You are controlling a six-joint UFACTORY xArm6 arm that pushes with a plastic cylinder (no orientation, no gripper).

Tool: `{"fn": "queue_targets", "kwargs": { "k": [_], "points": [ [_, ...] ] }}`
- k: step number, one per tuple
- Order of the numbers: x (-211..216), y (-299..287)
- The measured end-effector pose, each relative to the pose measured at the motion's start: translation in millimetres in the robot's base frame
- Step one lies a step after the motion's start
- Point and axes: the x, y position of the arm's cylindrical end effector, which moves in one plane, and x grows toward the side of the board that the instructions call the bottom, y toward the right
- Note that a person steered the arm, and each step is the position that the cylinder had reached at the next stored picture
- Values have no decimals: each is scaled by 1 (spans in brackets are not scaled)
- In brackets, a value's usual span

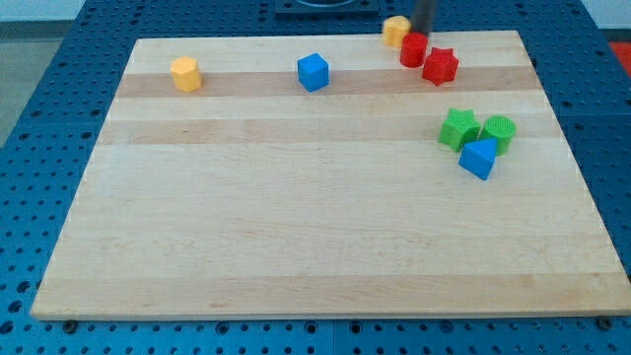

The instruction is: Place yellow heart left to red star

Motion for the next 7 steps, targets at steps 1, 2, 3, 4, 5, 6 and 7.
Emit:
{"fn": "queue_targets", "kwargs": {
  "k": [1, 2, 3, 4, 5, 6, 7],
  "points": [
    [33, -50],
    [53, -64],
    [61, -143],
    [2, -170],
    [-4, -137],
    [-3, -94],
    [-4, -48]
  ]
}}
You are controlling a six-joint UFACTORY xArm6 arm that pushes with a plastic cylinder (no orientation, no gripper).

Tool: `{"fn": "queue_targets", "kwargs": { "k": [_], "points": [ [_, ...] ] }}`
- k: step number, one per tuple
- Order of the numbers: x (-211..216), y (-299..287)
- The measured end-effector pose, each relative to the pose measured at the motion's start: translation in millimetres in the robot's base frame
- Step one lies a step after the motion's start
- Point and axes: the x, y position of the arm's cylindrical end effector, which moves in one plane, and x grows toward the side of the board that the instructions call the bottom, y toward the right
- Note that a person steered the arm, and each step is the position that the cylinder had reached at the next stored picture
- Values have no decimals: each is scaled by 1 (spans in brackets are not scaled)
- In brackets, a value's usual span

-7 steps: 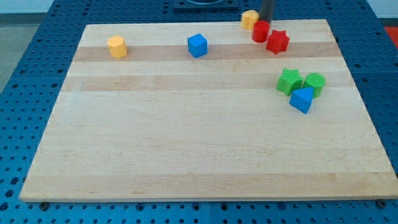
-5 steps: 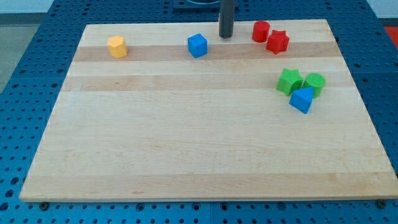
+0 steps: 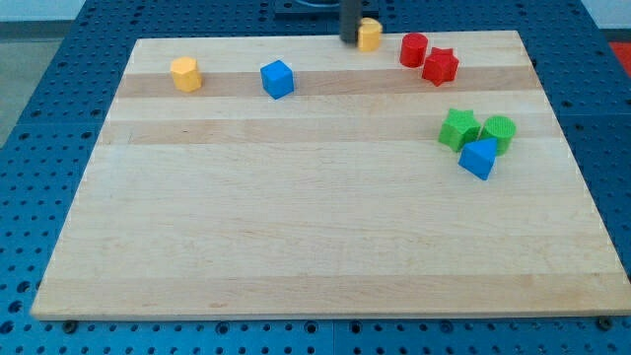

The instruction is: Place yellow heart left to red star

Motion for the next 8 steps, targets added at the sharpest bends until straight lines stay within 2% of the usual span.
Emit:
{"fn": "queue_targets", "kwargs": {
  "k": [1, 3, 4, 5, 6, 7, 8],
  "points": [
    [25, 59],
    [32, -20],
    [110, -28],
    [155, 20],
    [157, 128],
    [117, 214],
    [31, 210]
  ]
}}
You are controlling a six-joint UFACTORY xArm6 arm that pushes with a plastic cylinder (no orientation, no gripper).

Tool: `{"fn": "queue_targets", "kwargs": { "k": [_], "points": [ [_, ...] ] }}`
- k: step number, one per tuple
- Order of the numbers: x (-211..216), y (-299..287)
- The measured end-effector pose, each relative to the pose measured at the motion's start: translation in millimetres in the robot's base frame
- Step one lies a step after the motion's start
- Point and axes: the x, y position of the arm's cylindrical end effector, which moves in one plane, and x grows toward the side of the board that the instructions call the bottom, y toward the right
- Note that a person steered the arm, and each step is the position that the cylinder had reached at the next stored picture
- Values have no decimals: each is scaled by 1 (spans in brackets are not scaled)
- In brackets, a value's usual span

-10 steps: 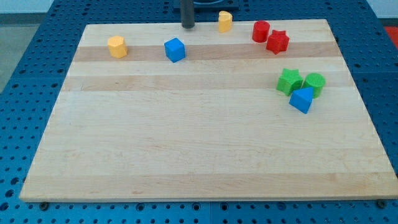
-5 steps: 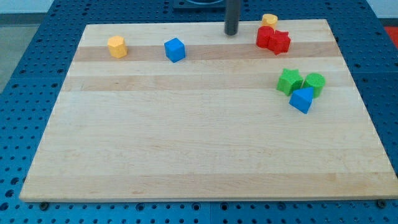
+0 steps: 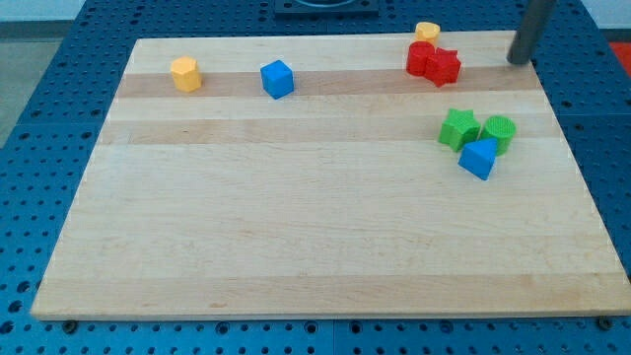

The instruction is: Place yellow heart left to red star

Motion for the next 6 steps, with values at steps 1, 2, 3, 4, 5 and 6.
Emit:
{"fn": "queue_targets", "kwargs": {
  "k": [1, 2, 3, 4, 5, 6],
  "points": [
    [-32, -41],
    [-32, -123],
    [-31, -216],
    [-22, -210],
    [-18, -182],
    [6, -182]
  ]
}}
